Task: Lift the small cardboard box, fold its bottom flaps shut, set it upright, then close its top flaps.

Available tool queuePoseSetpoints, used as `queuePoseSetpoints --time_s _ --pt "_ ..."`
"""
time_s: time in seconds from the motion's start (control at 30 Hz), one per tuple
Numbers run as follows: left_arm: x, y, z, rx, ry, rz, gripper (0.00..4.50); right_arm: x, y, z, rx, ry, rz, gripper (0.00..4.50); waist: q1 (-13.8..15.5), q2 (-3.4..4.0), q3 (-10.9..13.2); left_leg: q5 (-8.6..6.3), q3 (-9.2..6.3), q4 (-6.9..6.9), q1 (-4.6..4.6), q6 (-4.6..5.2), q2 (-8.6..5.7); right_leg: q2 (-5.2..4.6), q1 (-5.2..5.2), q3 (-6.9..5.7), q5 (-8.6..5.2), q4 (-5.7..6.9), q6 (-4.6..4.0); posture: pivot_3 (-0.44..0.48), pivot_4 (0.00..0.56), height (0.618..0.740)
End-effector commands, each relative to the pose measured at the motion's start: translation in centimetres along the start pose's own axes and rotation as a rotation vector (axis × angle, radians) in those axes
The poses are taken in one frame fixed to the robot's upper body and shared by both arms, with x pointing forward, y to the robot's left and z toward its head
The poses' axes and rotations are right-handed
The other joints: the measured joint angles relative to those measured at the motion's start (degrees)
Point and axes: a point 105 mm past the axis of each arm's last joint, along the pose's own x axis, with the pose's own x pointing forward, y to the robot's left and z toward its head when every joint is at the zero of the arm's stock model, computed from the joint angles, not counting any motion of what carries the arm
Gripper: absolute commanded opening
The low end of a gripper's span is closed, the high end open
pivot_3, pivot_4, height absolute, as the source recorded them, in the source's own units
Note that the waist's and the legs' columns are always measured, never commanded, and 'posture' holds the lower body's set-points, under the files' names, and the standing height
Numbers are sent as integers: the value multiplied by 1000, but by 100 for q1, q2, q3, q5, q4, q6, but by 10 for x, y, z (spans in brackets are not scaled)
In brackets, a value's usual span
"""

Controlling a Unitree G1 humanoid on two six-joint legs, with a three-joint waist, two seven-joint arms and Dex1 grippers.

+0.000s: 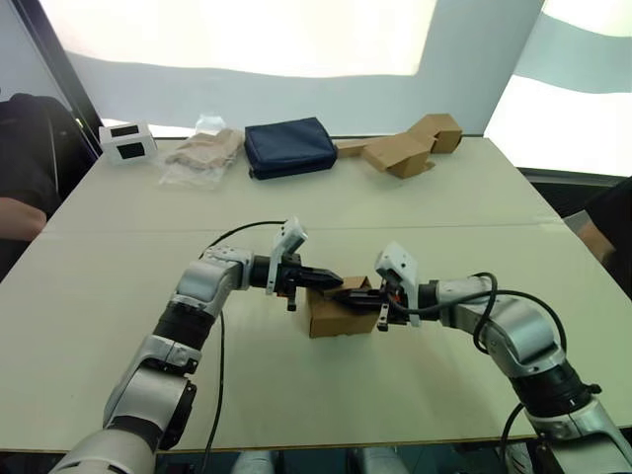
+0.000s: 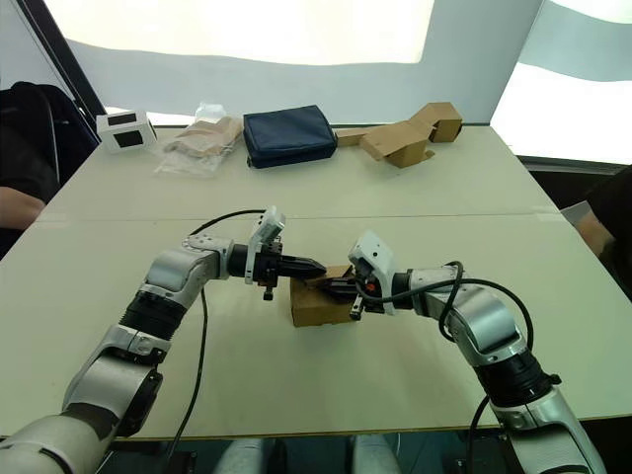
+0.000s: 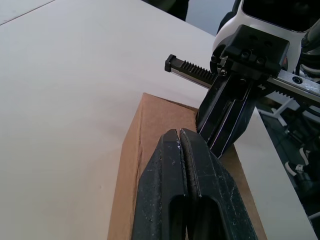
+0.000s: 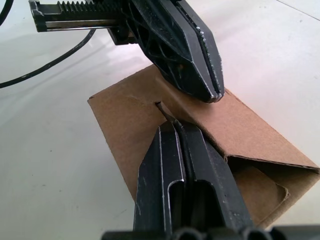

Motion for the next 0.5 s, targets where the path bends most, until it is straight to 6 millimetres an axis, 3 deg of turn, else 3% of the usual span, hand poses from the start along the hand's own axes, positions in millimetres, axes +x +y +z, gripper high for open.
queuePoseSetpoints --time_s 0.03,0.17,0.3,0.37,0.5 --pt "-1 -5 5 66 9 -14 24 -4 3 0 -10 9 13 0 -2 0 0 0 0 0 0 0 0 0 0 0 0 0 0 0 150 740" --pt "-1 -4 -9 97 67 -2 24 -10 17 6 -38 -7 73 0 0 0 0 0 0 0 0 0 0 0 0 0 0 0 0 0 150 740" --pt "-3 -4 -30 108 112 39 24 -27 22 47 -19 -180 77 0 -3 0 0 -1 -2 -2 0 1 1 -1 0 0 0 0 0 0 150 740" --pt "-4 -7 -22 107 74 40 24 -32 18 57 -3 -223 52 0 -3 1 -1 0 -2 -2 2 0 4 -2 1 0 0 1 -1 0 150 740" --pt "-9 -14 15 142 -37 54 24 -38 8 68 7 -261 7 0 4 0 0 1 -4 -1 4 -2 5 -2 4 0 3 1 -9 0 150 740"
